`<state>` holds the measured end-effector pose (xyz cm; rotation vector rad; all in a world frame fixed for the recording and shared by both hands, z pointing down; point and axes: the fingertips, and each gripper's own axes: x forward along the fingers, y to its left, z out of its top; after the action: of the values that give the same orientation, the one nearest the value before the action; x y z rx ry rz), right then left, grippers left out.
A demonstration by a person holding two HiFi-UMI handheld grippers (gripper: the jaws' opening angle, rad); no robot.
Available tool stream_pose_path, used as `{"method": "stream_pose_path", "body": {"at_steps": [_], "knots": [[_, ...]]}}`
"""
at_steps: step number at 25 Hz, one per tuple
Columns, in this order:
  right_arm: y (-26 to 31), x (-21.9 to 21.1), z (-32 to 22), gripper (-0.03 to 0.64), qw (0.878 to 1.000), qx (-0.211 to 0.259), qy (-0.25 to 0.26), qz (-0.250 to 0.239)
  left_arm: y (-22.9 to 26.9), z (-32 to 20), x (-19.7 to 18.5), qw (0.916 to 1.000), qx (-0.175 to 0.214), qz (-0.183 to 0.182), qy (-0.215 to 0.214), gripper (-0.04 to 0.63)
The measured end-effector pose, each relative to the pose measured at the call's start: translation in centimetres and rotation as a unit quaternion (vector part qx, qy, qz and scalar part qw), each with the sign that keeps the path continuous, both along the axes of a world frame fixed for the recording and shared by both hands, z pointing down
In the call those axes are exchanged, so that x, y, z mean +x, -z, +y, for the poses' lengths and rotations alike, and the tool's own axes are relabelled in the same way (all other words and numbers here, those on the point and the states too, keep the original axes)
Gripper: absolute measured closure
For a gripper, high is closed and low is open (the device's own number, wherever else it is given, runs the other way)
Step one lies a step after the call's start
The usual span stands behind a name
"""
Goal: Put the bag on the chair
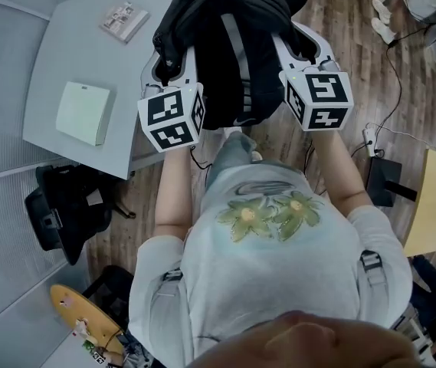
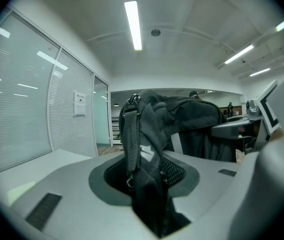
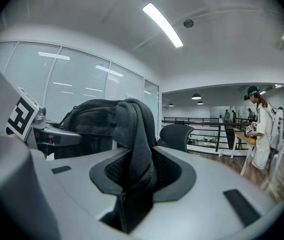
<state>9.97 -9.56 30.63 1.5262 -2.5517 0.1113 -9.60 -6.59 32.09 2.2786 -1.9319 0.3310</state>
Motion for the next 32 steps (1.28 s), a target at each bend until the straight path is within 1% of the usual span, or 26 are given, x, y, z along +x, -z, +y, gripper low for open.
{"method": "stream_pose_path", "body": {"at_steps": [6,16,25,29,32], "knots": [[1.5,-1.3,-3.4,0.499,1.0,0.012,-0.006,0.0,1.3,-3.7,-1.4,0.9998,0.017,0.003,-0.006,0.443],[1.7,-4.2,-8.5,0.497,1.0,0.016,-0.015,0.002,1.3,-9.2,-4.3,0.9997,0.018,0.003,-0.018,0.443],[2.2,-6.1,-11.7,0.497,0.999,0.031,-0.044,-0.001,2.0,-13.8,-6.5,0.9981,0.037,0.0,-0.049,0.443],[1.9,-6.0,-12.6,0.497,0.998,0.032,-0.058,-0.002,1.7,-15.2,-6.4,0.9973,0.036,-0.002,-0.064,0.443],[1.6,-6.2,-13.7,0.497,0.998,0.03,-0.059,0.003,1.1,-16.2,-6.7,0.9971,0.03,0.0,-0.069,0.442]]}}
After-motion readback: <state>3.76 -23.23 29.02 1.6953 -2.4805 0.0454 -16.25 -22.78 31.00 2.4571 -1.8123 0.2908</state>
